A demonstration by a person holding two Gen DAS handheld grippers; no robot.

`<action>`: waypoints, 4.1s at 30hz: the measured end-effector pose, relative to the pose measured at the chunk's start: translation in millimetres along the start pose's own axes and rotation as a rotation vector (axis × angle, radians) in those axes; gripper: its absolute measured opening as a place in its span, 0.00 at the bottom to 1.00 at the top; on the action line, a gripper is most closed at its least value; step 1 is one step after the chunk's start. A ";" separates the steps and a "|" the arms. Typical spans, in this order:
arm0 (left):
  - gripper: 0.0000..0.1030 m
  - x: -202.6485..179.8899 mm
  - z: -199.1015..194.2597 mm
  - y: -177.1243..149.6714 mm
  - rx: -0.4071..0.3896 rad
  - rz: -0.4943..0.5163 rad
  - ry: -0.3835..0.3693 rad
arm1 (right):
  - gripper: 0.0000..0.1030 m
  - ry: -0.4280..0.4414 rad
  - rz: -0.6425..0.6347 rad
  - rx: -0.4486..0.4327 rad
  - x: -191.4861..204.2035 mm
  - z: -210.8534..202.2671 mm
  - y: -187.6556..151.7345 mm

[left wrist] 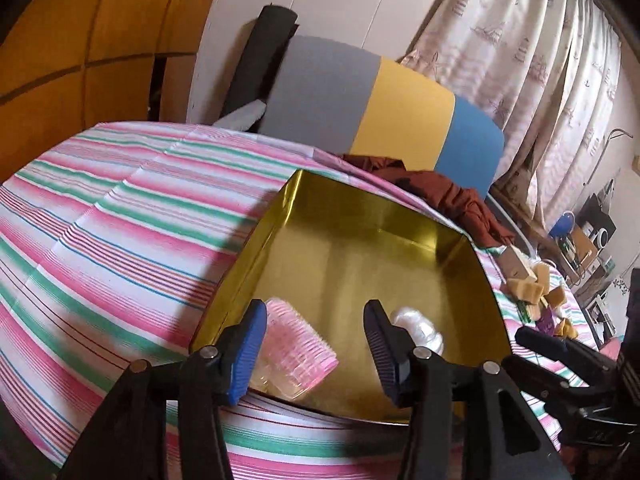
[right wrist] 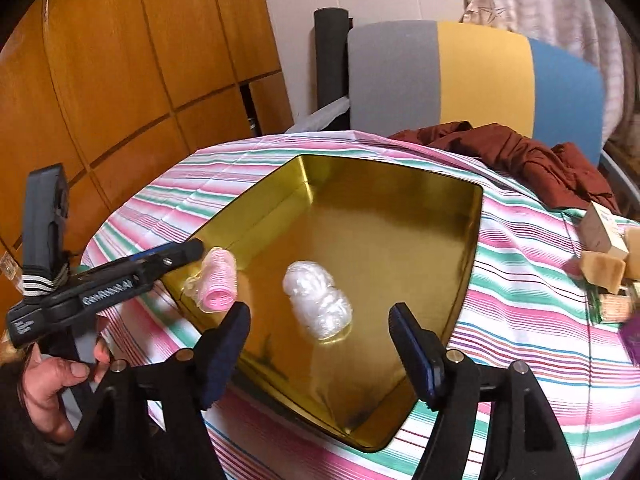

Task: Organize objects
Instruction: 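Lower the pink roller into the gold tray with the left gripper while the right drops the plastic bundle there, then move both open grippers from the tray back to the item pile, then grasp the yellow knit glove with the right gripper, then grasp the purple snack packet with the left gripper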

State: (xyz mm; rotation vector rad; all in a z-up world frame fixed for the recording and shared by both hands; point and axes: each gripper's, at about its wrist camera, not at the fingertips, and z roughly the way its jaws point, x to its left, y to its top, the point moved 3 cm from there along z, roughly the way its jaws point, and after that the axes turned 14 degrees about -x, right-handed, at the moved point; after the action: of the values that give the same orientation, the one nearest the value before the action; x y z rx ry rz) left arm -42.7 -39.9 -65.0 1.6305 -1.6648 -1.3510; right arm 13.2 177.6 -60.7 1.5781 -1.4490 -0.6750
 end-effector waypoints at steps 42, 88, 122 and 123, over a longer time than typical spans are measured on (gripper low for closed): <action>0.50 -183.6 -8.2 -29.5 0.123 0.295 -0.389 | 0.75 -0.425 0.329 -0.137 -174.8 -88.7 -21.6; 0.50 -336.9 22.9 -103.5 0.314 0.524 -0.603 | 0.33 -0.810 0.556 -0.240 -386.0 -162.4 -91.3; 0.44 -474.3 164.2 -149.8 0.296 0.568 -0.666 | 0.34 -0.792 0.641 -0.316 -393.9 -173.9 -115.7; 0.41 -473.5 164.1 -150.3 0.296 0.566 -0.668 | 0.34 -0.794 0.640 -0.315 -393.7 -173.8 -115.6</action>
State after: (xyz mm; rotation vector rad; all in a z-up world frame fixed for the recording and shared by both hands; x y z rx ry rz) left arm -10.2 479.8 -115.8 0.7229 -2.5577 -1.4627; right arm 148.7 594.6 -140.5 0.5242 -2.1363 -1.1193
